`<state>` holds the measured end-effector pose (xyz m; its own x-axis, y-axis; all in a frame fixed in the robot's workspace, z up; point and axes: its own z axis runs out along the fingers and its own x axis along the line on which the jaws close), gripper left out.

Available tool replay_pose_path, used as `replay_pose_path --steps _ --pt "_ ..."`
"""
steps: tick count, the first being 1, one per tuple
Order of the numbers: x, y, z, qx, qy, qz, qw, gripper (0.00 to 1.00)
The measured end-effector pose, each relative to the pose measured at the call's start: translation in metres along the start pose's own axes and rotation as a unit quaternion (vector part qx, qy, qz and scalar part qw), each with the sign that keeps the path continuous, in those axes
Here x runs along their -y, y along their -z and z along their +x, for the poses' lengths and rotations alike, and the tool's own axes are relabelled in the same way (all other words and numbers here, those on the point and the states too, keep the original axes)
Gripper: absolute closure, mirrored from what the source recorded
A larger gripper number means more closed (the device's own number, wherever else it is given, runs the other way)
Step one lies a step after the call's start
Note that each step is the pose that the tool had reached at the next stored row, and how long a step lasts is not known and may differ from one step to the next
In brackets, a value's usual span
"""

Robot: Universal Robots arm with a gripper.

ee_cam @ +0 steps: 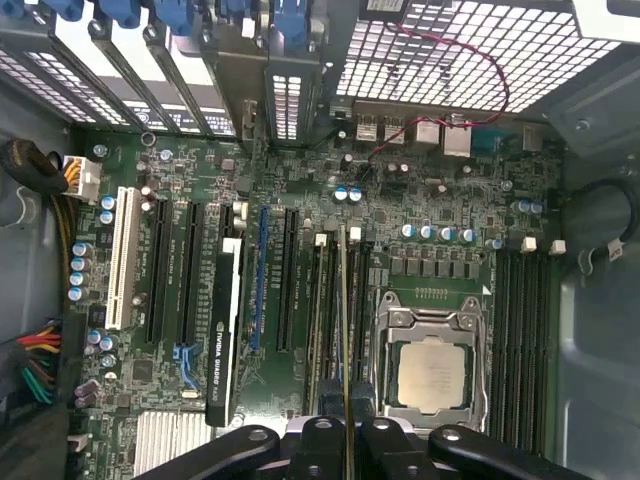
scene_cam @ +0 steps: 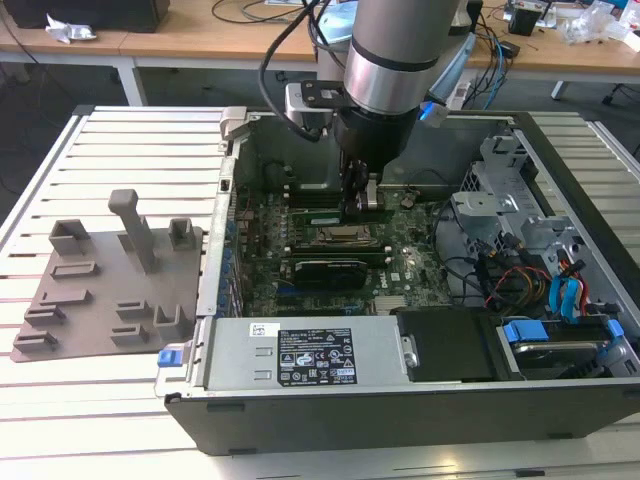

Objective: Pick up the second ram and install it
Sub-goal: 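Insert the second ram into the second slot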

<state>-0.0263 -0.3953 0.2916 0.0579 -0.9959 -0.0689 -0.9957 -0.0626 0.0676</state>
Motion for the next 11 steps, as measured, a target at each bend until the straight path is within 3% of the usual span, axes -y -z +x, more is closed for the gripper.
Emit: replay_pose_path --steps 6,11 --pt "0.0008 -0.0104 -0.0044 0.0001 -0.002 0.0001 1.0 0.86" --pt "0.001 -0.0142 -0.0041 0.0031 -0.047 0.0032 0.9989 0.86"
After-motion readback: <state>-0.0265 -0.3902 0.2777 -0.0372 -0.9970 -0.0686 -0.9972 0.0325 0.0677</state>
